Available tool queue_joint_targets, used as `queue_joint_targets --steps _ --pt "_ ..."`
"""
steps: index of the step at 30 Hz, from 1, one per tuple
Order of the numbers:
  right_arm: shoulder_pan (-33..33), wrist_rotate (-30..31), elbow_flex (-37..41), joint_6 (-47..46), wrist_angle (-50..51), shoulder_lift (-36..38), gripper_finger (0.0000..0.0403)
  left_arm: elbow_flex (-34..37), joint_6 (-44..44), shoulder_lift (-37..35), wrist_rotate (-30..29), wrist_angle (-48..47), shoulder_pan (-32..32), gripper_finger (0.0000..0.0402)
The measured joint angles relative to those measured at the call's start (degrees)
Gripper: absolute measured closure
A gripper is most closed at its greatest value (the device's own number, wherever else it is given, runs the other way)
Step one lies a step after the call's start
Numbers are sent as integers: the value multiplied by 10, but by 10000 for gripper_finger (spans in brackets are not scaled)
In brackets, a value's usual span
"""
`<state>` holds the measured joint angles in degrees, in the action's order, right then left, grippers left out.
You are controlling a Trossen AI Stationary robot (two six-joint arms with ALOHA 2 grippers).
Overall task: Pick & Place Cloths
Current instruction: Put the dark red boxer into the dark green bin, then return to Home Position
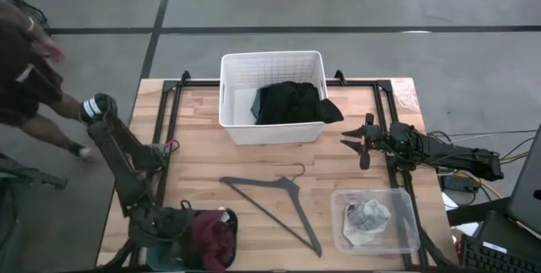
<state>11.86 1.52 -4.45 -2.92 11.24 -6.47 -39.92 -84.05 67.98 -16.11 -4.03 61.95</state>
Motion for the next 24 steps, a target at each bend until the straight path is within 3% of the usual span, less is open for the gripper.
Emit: queue_joint_targets --steps 14,18,24 --pt "0 0 0 0 0 0 238 0 59 -118 -5 -37 52 225" --pt "0 0 0 0 0 0 228 0 106 -151 -60 -57 59 225" --pt "0 0 0 1 0 0 214 0 288 -182 -163 -64 59 225"
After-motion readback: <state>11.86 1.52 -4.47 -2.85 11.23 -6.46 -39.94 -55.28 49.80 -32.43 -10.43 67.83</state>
